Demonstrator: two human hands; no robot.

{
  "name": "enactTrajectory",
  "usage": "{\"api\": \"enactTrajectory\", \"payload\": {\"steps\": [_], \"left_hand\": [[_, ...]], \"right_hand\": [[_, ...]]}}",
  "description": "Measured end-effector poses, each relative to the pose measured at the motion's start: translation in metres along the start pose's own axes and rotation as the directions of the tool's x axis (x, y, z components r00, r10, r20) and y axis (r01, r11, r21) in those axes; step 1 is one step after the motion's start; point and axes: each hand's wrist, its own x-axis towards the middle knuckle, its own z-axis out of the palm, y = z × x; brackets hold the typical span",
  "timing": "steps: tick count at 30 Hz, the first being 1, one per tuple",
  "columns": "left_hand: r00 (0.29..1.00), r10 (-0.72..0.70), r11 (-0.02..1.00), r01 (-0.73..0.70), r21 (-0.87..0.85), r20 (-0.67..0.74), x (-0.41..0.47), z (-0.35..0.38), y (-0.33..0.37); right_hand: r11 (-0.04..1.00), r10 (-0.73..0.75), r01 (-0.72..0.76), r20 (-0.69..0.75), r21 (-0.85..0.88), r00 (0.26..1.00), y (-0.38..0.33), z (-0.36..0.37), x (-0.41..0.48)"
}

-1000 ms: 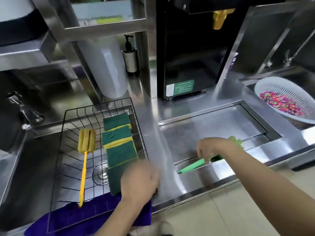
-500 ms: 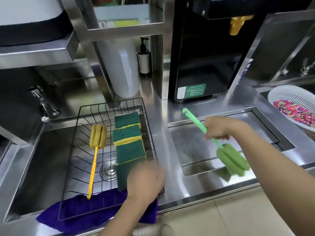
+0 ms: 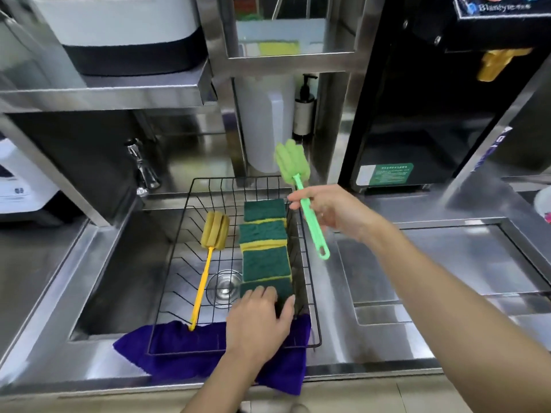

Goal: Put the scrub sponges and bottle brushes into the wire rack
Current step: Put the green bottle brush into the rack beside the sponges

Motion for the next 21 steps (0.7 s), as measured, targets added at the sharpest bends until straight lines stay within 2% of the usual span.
{"api": "enactTrajectory", "payload": {"steps": [3, 7, 10, 13, 16, 21], "left_hand": [[0.999, -0.037, 0.999, 0.037, -0.002, 0.0, -0.001, -0.004, -0.008], [0.992, -0.123, 0.992, 0.123, -0.007, -0.029, -0.005, -0.015, -0.025], [0.989, -0.144, 0.99, 0.143, -0.02, -0.043, -0.008, -0.018, -0.035], [0.988, -0.129, 0.991, 0.125, -0.05, -0.085, -0.01, -0.021, -0.036], [0.987, -0.094, 0.993, 0.082, -0.09, -0.13, -0.013, -0.022, -0.037], [0.994, -0.019, 0.998, 0.012, -0.07, -0.106, -0.016, -0.017, -0.039]], "right_hand": [[0.988, -0.056, 0.046, -0.067, -0.144, 0.996, 0.006, 0.018, 0.01], [0.992, -0.04, 0.037, -0.018, -0.123, 0.999, 0.006, 0.061, 0.031], [0.948, 0.0, -0.043, -0.134, -0.315, 0.991, 0.014, 0.095, 0.047], [0.915, 0.001, -0.08, -0.194, -0.397, 0.981, 0.025, 0.127, 0.053], [0.849, -0.027, -0.068, -0.171, -0.524, 0.985, 0.037, 0.152, 0.056], [0.652, -0.064, -0.022, -0.084, -0.758, 0.994, 0.063, 0.173, 0.063]]}}
